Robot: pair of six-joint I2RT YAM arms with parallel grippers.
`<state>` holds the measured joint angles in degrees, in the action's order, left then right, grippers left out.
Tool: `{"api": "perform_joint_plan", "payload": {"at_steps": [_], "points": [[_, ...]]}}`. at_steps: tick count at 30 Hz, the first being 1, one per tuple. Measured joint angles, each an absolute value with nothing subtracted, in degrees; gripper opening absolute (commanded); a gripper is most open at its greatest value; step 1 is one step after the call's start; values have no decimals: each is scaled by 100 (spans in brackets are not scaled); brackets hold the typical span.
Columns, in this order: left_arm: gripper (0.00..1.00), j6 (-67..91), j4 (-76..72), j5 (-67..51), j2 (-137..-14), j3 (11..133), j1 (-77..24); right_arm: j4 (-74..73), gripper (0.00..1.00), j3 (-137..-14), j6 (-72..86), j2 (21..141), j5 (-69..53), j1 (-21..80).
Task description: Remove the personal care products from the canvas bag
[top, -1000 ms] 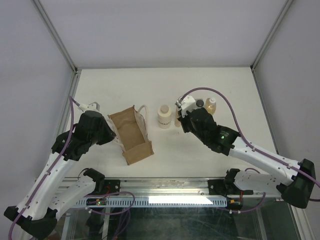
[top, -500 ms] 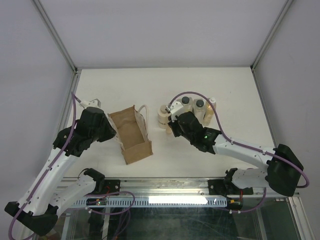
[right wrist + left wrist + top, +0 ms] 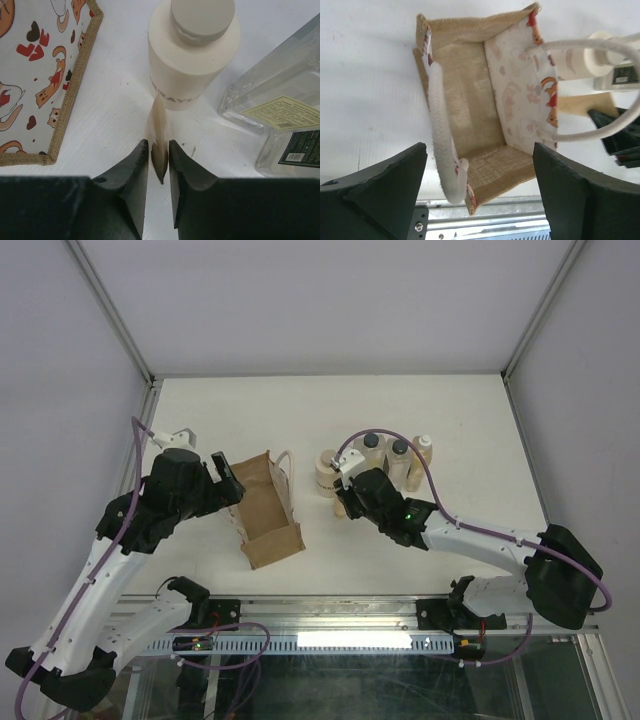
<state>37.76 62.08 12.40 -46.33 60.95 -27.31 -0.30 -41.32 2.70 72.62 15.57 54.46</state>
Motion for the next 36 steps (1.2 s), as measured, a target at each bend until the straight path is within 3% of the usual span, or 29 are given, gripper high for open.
{"api": "perform_joint_plan", "payload": {"at_steps": [2, 16, 27, 36], "points": [[99, 3719, 6215, 1280, -4633, 6254, -2731, -30, 39, -4132, 301, 7275, 1555, 5446], [99, 3175, 6219, 1656, -4890, 7843, -2731, -897, 99, -4440, 508, 6840, 1813, 5446], [99, 2821, 6191, 1813, -5463, 8390, -2731, -2613, 99, -7076, 237, 6075, 3411, 5446], [99, 2346, 5986, 2058, -6003, 9411, -2731, -2936, 99, -8906, -250, 5081, 4080, 5446]]}}
